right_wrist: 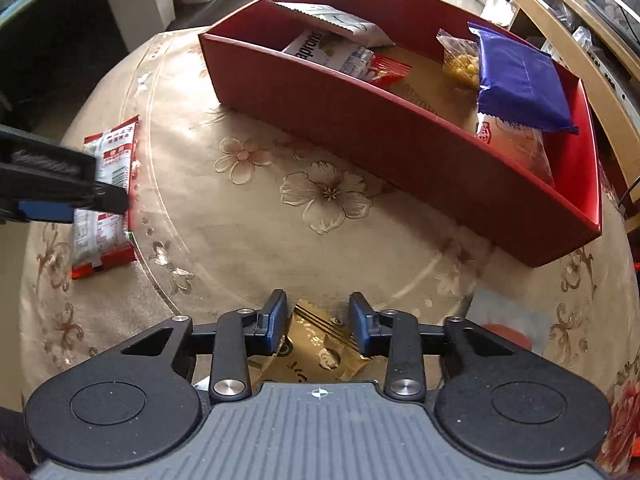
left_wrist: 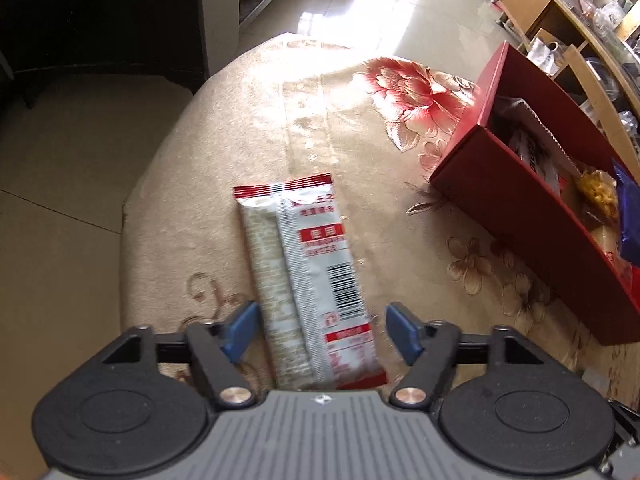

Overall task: Organize snacks
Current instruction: 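Grasp the spicy strip packet with left tool while right tool grasps the gold sachet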

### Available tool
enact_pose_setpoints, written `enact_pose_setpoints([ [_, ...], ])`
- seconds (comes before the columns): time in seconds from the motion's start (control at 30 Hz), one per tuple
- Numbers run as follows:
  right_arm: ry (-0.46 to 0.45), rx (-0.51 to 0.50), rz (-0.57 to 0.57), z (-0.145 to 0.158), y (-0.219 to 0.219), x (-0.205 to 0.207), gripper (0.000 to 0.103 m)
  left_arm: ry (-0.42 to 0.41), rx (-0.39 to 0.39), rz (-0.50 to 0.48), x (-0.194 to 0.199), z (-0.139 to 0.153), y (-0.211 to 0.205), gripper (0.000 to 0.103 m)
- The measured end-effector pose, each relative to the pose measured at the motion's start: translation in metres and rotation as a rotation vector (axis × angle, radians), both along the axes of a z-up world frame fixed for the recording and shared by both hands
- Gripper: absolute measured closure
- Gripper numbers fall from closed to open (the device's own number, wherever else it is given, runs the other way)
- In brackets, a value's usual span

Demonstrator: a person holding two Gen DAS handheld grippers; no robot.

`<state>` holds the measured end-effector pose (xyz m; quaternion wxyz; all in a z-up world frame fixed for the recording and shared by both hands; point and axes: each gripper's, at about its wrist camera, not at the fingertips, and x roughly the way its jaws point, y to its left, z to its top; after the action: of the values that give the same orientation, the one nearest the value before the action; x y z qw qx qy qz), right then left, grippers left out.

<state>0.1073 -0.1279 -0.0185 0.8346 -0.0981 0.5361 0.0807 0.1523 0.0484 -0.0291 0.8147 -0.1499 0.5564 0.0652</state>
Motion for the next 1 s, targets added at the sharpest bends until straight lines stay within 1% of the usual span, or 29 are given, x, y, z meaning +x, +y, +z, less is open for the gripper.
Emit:
enact_pose_setpoints([
  [0.07, -0.014, -0.035, 0.012, 0.001, 0.005, -0.001, 0.053, -0.008, 0.057, -0.011, 0.0, -0.001, -0.009, 0.035],
  [0.1, -0.015, -0.05, 0.008, 0.0, 0.005, -0.002, 0.044, -0.01, 0.085, -0.019, -0.001, -0.002, -0.014, 0.035],
  [0.13, -0.015, -0.07, 0.008, -0.002, 0.005, -0.001, 0.028, -0.013, 0.116, -0.029, -0.002, -0.002, -0.018, 0.039],
  [0.17, -0.002, -0.076, 0.006, -0.005, 0.003, 0.001, 0.02, -0.02, 0.139, -0.047, -0.003, -0.001, -0.021, 0.044],
  [0.2, 0.015, -0.058, 0.001, -0.008, 0.0, 0.002, 0.011, -0.031, 0.145, -0.064, -0.005, -0.001, -0.024, 0.045],
  [0.23, 0.022, -0.028, -0.009, -0.009, -0.005, 0.003, 0.011, -0.034, 0.148, -0.078, -0.006, 0.0, -0.025, 0.048],
  [0.3, 0.056, 0.038, -0.023, -0.009, -0.014, 0.004, 0.015, -0.036, 0.144, -0.125, -0.011, 0.001, -0.03, 0.051],
  [0.37, 0.041, 0.04, 0.027, -0.004, -0.013, -0.002, 0.031, -0.029, 0.13, -0.212, -0.016, 0.002, -0.041, 0.052],
  [0.4, 0.035, 0.034, 0.048, -0.002, -0.012, -0.006, 0.049, -0.028, 0.129, -0.262, -0.02, 0.003, -0.047, 0.052],
  [0.43, 0.042, 0.045, 0.06, -0.001, -0.011, -0.008, 0.059, -0.027, 0.129, -0.308, -0.024, 0.004, -0.053, 0.052],
  [0.47, 0.048, 0.05, 0.068, -0.001, -0.012, -0.01, 0.061, -0.029, 0.125, -0.331, -0.027, 0.006, -0.056, 0.052],
  [0.5, 0.05, 0.048, 0.075, 0.0, -0.012, -0.012, 0.064, -0.03, 0.114, -0.334, -0.029, 0.007, -0.057, 0.052],
  [0.53, 0.049, 0.045, 0.078, 0.001, -0.014, -0.013, 0.068, -0.027, 0.098, -0.323, -0.031, 0.008, -0.054, 0.052],
  [0.57, 0.048, 0.043, 0.077, 0.002, -0.016, -0.015, 0.069, -0.022, 0.083, -0.312, -0.031, 0.008, -0.051, 0.052],
  [0.6, 0.047, 0.042, 0.076, 0.003, -0.017, -0.016, 0.074, -0.016, 0.074, -0.303, -0.029, 0.007, -0.049, 0.052],
  [0.7, 0.043, 0.044, 0.061, 0.004, -0.019, -0.016, 0.075, -0.003, 0.062, -0.262, -0.023, 0.005, -0.047, 0.05],
  [0.73, 0.049, 0.041, 0.056, 0.003, -0.02, -0.017, 0.07, 0.003, 0.061, -0.252, -0.023, 0.004, -0.05, 0.049],
  [0.8, 0.042, 0.022, 0.06, 0.001, -0.017, -0.018, 0.068, 0.0, 0.085, -0.255, -0.024, 0.002, -0.057, 0.045],
  [0.83, 0.043, 0.029, 0.048, 0.002, -0.018, -0.02, 0.051, -0.002, 0.103, -0.257, -0.024, 0.001, -0.06, 0.044],
  [0.87, 0.061, 0.047, 0.03, 0.001, -0.019, -0.019, 0.038, -0.006, 0.111, -0.251, -0.023, 0.0, -0.062, 0.041],
  [0.9, 0.077, 0.06, 0.013, 0.0, -0.021, -0.019, 0.022, -0.008, 0.113, -0.241, -0.022, -0.001, -0.063, 0.039],
  [0.93, 0.076, 0.061, 0.002, 0.001, -0.023, -0.02, 0.023, -0.008, 0.114, -0.235, -0.021, -0.001, -0.064, 0.039],
  [1.0, 0.051, 0.06, -0.034, 0.008, -0.028, -0.025, 0.023, -0.011, 0.131, -0.229, -0.022, -0.002, -0.066, 0.039],
])
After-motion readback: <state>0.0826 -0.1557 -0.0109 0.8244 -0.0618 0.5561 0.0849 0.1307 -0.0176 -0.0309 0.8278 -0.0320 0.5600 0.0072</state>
